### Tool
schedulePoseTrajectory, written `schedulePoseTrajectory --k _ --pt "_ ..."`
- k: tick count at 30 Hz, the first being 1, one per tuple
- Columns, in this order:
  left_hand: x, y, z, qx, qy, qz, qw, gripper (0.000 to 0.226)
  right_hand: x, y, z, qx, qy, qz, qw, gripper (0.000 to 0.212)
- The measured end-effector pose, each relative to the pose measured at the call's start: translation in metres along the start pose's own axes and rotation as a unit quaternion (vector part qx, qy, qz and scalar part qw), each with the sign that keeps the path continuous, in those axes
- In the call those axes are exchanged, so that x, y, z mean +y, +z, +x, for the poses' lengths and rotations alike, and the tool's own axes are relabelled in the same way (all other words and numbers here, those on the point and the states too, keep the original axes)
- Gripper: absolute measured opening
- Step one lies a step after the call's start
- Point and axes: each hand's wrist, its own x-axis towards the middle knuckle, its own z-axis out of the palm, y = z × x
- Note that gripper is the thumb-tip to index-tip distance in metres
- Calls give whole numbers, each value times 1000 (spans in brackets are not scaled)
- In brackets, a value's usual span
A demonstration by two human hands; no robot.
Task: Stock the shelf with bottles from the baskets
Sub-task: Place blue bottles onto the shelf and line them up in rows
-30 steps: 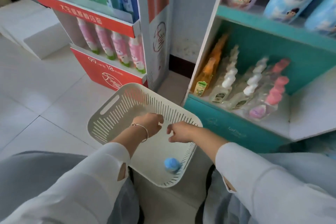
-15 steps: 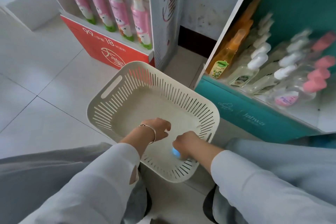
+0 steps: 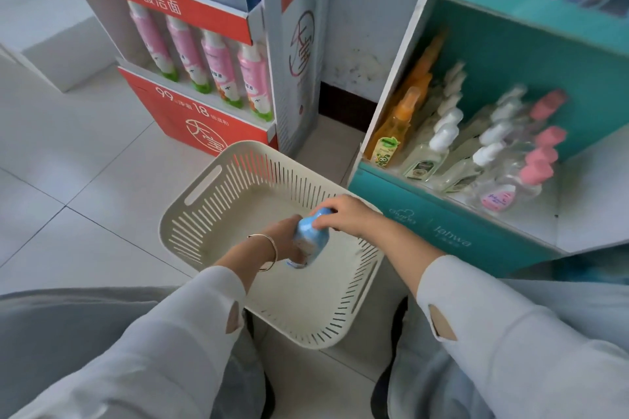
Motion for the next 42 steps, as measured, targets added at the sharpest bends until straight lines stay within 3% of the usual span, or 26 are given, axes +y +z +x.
schedulePoseTrajectory --k 3,5,9,14,17,25,31,35,38,42 --pt "16 -17 -15 59 33 -78 995 58 -14 -13 -12 63 -3 155 986 16" --pt "29 -28 -26 84 49 -104 990 56 -25 -19 -20 105 -16 194 975 16" --pt "51 -43 -47 141 48 -163 975 49 -44 -33 -42 156 -57 207 964 27" --pt "80 -65 -82 182 79 -299 933 42 -53 -52 -86 119 -73 170 976 50" --pt "108 -81 -100 201 129 -272 932 46 -60 -67 -114 137 -88 175 971 61" --pt "235 -94 -137 267 255 -208 906 63 -61 -140 -222 364 -140 115 914 59" --pt "337 -84 -158 210 383 -181 881 69 -41 -212 -317 436 -161 150 873 35" --pt "393 -77 -163 202 405 -151 879 69 -36 -249 -358 476 -123 80 867 45" --pt "427 -78 -162 232 399 -123 878 70 -36 -267 -372 574 -42 -53 816 52" --pt "461 -90 -158 321 416 -9 851 57 -32 -287 -371 666 -12 -77 742 46"
